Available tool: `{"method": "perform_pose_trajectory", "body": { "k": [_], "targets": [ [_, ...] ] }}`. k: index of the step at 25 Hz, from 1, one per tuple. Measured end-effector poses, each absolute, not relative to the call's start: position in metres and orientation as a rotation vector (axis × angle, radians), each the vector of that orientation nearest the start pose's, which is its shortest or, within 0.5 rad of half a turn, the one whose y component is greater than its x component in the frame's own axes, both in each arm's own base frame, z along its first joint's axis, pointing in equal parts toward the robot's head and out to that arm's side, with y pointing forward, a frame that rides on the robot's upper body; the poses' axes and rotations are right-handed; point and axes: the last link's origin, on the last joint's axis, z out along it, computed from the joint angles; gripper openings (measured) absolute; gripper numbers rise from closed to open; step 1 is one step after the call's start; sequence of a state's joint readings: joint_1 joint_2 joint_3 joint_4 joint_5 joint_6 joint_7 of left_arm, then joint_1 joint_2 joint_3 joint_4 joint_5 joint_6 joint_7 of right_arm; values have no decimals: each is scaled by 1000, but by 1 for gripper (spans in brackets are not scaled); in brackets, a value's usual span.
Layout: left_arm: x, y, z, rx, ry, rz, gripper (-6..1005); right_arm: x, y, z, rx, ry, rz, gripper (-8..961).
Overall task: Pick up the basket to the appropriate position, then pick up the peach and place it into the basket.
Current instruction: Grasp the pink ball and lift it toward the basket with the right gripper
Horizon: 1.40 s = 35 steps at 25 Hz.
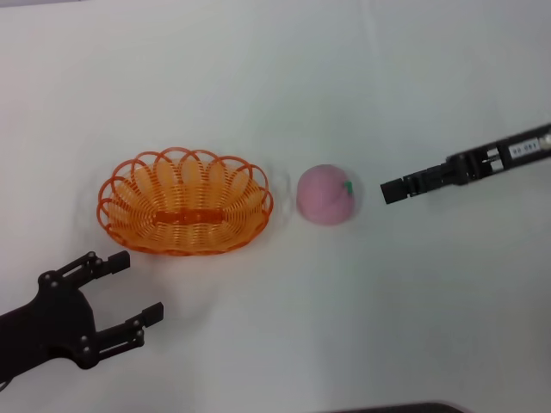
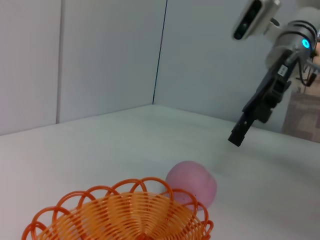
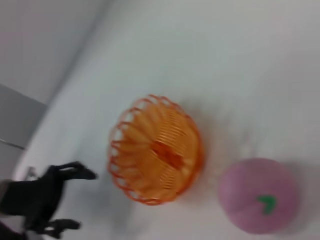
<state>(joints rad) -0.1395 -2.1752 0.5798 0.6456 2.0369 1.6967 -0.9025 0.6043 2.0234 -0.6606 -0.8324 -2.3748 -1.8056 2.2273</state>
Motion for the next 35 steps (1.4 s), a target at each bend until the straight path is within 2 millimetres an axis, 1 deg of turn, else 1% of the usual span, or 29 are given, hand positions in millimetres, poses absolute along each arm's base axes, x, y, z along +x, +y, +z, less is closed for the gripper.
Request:
{"method": "perform_pose_trajectory", "body": {
  "k": [2,4,6,9,12,15,20,25,28,31,35],
  "targets": [
    [-336,190,-28,-2606,-527,-729,822,257,332,37,-2623,1688,125,950],
    [-336,191,-28,-2609,-526,-730,822,250,341,39,-2589,1688,37,949],
    [-335,191,-29,-2614,-524,-730,822,241,350,40,-2564,1649,-74,947],
    [-335,191,-29,-2616,-521,-731,822,227,361,37,-2557,1543,-210,945],
    [-335,191,-29,-2615,-521,-731,822,213,369,27,-2593,1415,-325,945],
    [-335,192,-28,-2613,-521,-730,822,199,374,16,-2641,1284,-403,944],
    [-335,192,-28,-2611,-522,-730,822,181,376,-2,-2738,1062,-500,944],
    [-335,192,-28,-2610,-525,-730,822,161,376,-10,-2839,870,-457,943],
    [-334,193,-28,-2611,-524,-733,822,154,375,-13,-2861,807,-473,943],
    [-334,194,-28,-2613,-522,-737,822,149,374,-20,-2867,758,-531,942],
    [-333,195,-28,-2613,-520,-738,822,147,373,-25,-2867,715,-565,942]
  ]
}}
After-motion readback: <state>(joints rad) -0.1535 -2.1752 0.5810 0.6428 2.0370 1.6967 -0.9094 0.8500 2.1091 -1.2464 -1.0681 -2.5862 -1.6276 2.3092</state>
